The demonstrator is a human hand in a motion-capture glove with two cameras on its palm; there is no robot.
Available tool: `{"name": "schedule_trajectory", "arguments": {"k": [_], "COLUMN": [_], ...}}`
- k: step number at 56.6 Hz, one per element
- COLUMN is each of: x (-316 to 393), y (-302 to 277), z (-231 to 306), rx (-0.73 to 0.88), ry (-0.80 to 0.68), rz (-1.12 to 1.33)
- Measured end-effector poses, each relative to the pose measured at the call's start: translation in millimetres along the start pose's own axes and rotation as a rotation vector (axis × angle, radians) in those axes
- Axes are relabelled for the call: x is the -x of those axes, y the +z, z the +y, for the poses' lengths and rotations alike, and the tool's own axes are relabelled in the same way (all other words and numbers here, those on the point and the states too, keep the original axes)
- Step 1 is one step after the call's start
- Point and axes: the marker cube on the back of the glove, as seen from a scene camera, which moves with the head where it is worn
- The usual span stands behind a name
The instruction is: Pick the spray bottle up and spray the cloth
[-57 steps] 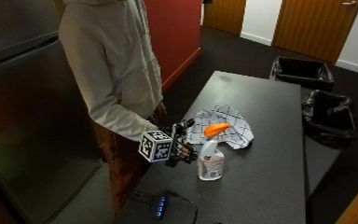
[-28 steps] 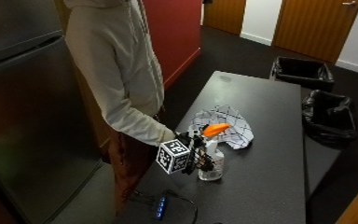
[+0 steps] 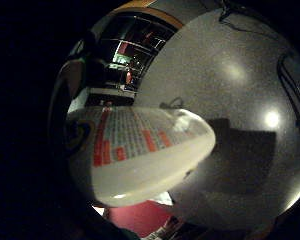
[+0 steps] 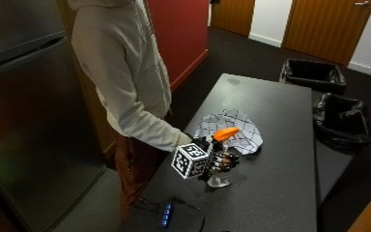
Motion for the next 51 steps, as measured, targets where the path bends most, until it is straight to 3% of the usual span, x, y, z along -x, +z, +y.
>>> {"name": "schedule_trajectory", "arguments": {"k": [22, 24, 28, 32, 40, 45, 51], "x": [35, 35, 36, 55, 130, 137, 166], "y": [62, 69, 67, 76, 130, 147, 160], "z": [-30, -27, -5, 11, 0, -14, 1], "rx": [0.135, 0.191, 0.448, 0.613, 0.523, 0.455, 0.527], "ry": [-0.041, -0.05, -0.06, -0.069, -0.156, -0.332, -0.436], "rz": [0.128, 0.203, 0.39, 0.436, 0.342, 0.702, 0.896]}}
